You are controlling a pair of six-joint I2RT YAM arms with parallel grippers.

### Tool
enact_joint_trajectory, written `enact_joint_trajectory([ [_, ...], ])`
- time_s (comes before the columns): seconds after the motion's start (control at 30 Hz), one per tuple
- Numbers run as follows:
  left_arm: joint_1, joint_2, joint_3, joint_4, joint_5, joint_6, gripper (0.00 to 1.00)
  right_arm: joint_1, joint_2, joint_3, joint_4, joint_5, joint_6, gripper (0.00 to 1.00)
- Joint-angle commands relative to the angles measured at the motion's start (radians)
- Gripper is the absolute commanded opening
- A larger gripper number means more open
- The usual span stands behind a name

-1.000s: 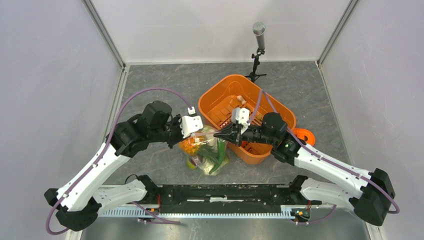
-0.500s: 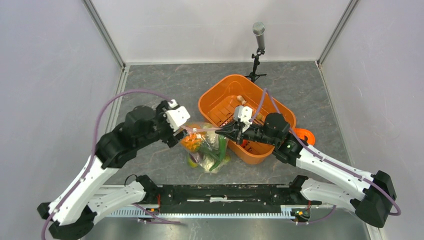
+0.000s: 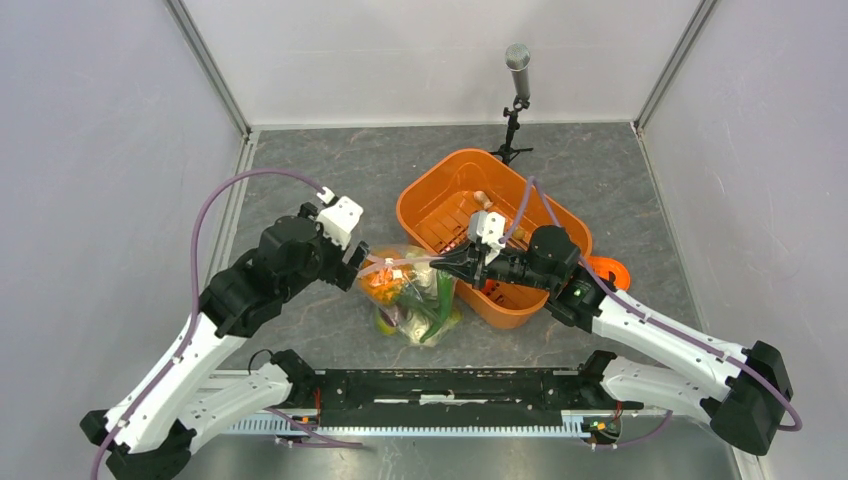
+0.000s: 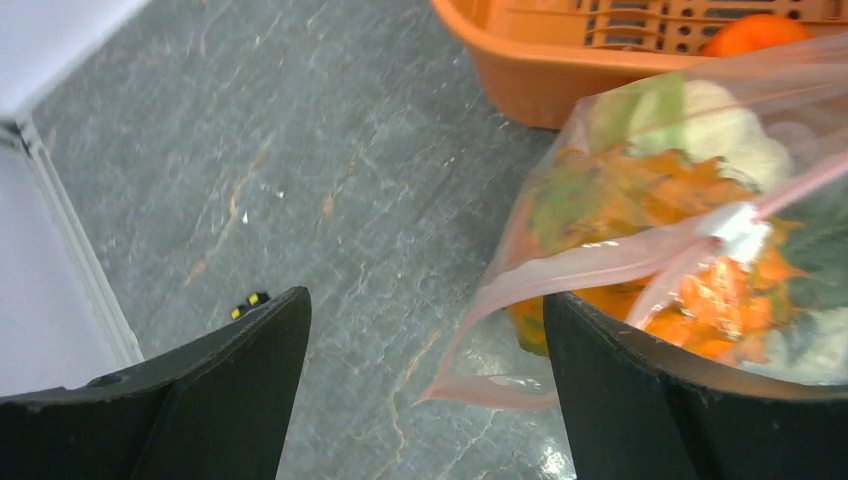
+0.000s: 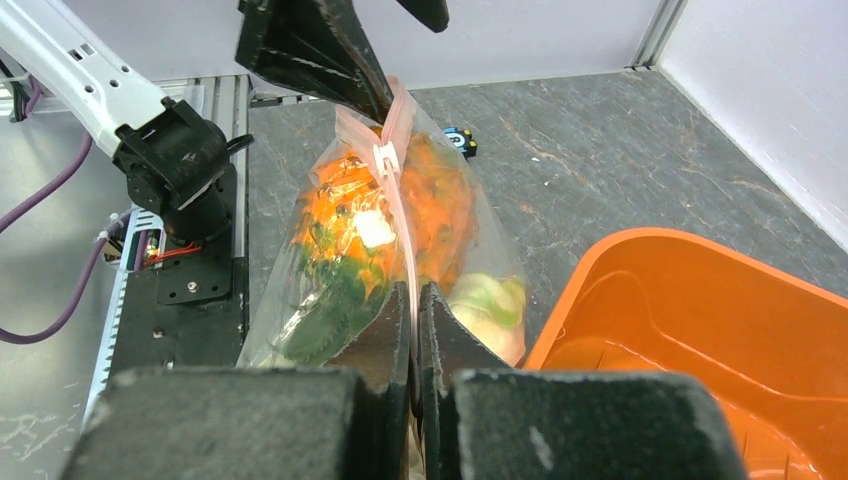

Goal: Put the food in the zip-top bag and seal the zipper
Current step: Adjust the zipper food storage bag at the center of the board.

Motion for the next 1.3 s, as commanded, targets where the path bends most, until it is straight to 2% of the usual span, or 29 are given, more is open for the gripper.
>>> enact_joint_trajectory([
  [0.0, 0.094, -0.009, -0.009, -0.004, 0.038, -0.117, 0.90, -0.003, -0.016, 0.015, 0.072, -0.004, 0.002, 0.00],
  [0.2, 0.266, 0.012, -0.011, -0.047, 0.282, -0.141, 0.80, -0.004, -0.017, 0.016, 0.069, 0.012, -0.005, 0.00],
  [0.27, 0.285, 0.041, -0.019, -0.063, 0.401, -0.146, 0.73, -0.004, -0.013, 0.022, 0.074, 0.007, -0.004, 0.00],
  [0.3, 0.288, 0.056, -0.024, -0.068, 0.430, -0.145, 0.66, -0.002, -0.012, 0.023, 0.078, 0.006, -0.003, 0.00],
  [0.33, 0.291, 0.066, -0.028, -0.071, 0.455, -0.145, 0.61, -0.003, -0.011, 0.025, 0.080, 0.007, -0.002, 0.00],
  [0.4, 0.292, 0.078, -0.034, -0.072, 0.505, -0.140, 0.58, -0.004, -0.008, 0.025, 0.083, 0.007, -0.002, 0.00],
  [0.57, 0.296, 0.092, -0.028, -0.119, 0.517, -0.114, 0.49, -0.003, 0.000, 0.031, 0.080, 0.005, -0.003, 0.00],
  [0.63, 0.296, 0.100, -0.035, -0.123, 0.499, -0.115, 0.42, -0.004, 0.000, 0.030, 0.081, 0.008, -0.003, 0.00],
  [0.77, 0.298, 0.130, -0.021, -0.131, 0.521, -0.088, 0.03, -0.003, -0.003, 0.033, 0.082, 0.028, -0.001, 0.00],
  [0.87, 0.297, 0.130, 0.063, -0.142, 0.508, -0.062, 0.02, -0.003, -0.013, 0.036, 0.101, 0.065, 0.020, 0.00],
  [0.93, 0.297, 0.115, 0.195, -0.148, 0.521, -0.047, 0.02, -0.003, -0.022, 0.045, 0.131, 0.052, 0.060, 0.00],
  [1.0, 0.298, 0.118, 0.368, -0.155, 0.544, -0.071, 0.02, -0.005, -0.029, 0.052, 0.181, -0.052, 0.093, 0.00],
  [1.1, 0.297, 0.200, 0.535, -0.259, 0.656, -0.068, 0.02, -0.003, 0.022, 0.087, 0.213, -0.348, 0.108, 0.00],
  [1.13, 0.297, 0.224, 0.546, -0.283, 0.637, -0.075, 0.02, -0.004, 0.049, 0.112, 0.145, -0.264, 0.093, 0.00],
  [1.2, 0.296, 0.253, 0.539, -0.316, 0.525, -0.084, 0.02, 0.002, 0.060, 0.133, 0.018, 0.070, 0.097, 0.00],
  [1.23, 0.298, 0.264, 0.524, -0.338, 0.453, -0.089, 0.02, 0.004, 0.026, 0.090, 0.087, 0.097, 0.100, 0.00],
  [1.27, 0.297, 0.278, 0.493, -0.365, 0.392, -0.078, 0.02, 0.006, -0.012, 0.020, 0.224, 0.050, 0.117, 0.00],
])
